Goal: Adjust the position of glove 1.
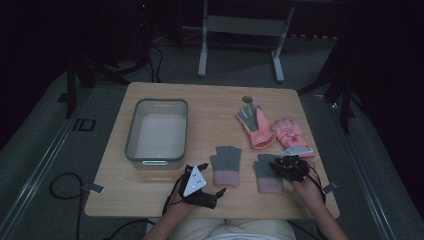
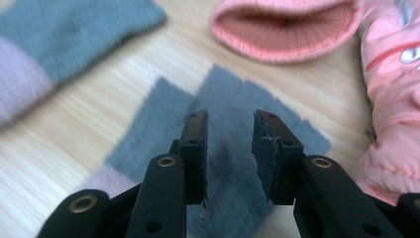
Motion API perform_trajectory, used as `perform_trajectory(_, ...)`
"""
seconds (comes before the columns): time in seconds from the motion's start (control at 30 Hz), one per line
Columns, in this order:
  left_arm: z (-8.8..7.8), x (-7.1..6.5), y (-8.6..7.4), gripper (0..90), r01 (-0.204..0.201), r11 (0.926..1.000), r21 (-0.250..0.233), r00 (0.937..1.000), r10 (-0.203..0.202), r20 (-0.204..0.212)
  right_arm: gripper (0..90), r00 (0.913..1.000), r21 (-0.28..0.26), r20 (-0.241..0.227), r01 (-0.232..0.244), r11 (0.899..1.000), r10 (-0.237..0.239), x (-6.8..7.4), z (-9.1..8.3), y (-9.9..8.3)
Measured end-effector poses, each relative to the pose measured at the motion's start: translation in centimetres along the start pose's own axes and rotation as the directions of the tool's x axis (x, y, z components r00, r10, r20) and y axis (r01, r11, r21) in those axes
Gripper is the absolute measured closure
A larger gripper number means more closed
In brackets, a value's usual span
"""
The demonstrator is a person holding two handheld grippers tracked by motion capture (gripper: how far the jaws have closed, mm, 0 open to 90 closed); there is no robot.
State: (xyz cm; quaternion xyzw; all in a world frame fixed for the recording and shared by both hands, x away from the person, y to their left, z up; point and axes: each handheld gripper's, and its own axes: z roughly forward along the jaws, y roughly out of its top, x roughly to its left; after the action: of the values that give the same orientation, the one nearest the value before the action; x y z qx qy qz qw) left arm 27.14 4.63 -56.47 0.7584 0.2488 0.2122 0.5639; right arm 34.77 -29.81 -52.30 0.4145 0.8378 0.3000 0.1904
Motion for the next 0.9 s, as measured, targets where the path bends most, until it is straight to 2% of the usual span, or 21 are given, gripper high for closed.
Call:
perform_trajectory(0.2, 0.1, -0.1, 0.0, 0.3, -0.006, 1.0, 0.004, 1.0, 0.006, -0.003, 61.1, 0.9962, 0.012, -0.076, -0.043, 0.999, 0.043, -0.1, 0.3, -0.8)
perform_trajectory(0.33, 0.0, -0.1, 0.0, 0.3, -0.005, 1.0, 0.003, 1.0, 0.005, 0.001, 60.3, 0.9957, 0.024, -0.078, -0.048, 0.999, 0.05, 0.0, 0.8, -0.9)
perform_trajectory(0.4, 0.0, 0.0, 0.0, 0.3, -0.004, 1.0, -0.002, 1.0, 0.004, 0.004, 60.7, 0.9979, 0.036, -0.05, -0.039, 0.999, 0.041, 0.2, 1.2, -1.2)
perform_trajectory(0.47, 0.0, 0.0, 0.0, 0.3, -0.011, 0.9999, -0.003, 0.9999, 0.011, -0.003, 61.1, 0.9981, 0.039, -0.044, -0.041, 0.998, 0.043, 0.3, 1.3, -1.2)
perform_trajectory(0.53, 0.0, -0.1, 0.0, 0.3, -0.021, 0.9998, -0.004, 0.9997, 0.021, -0.011, 64.1, 0.9995, 0.041, -0.027, -0.012, 0.999, 0.014, 0.5, 1.3, -1.2)
perform_trajectory(0.67, -0.1, -0.1, -0.1, 0.3, -0.022, 0.9996, -0.02, 0.9997, 0.022, -0.01, 79.8, 1.0, 0.063, -0.008, -0.001, 0.998, 0.002, 1.1, 1.4, -0.8)
perform_trajectory(0.77, -0.1, -0.2, -0.1, 0.3, -0.03, 0.9994, -0.019, 0.9995, 0.03, -0.014, 84.1, 0.9993, 0.077, -0.008, -0.035, 0.996, 0.036, 1.1, 1.4, -0.6)
perform_trajectory(0.9, -0.1, -0.1, 0.0, 0.3, -0.022, 0.9996, -0.015, 0.9996, 0.022, -0.015, 84.7, 0.9982, 0.081, -0.01, -0.059, 0.995, 0.06, 1.0, 1.3, -0.4)
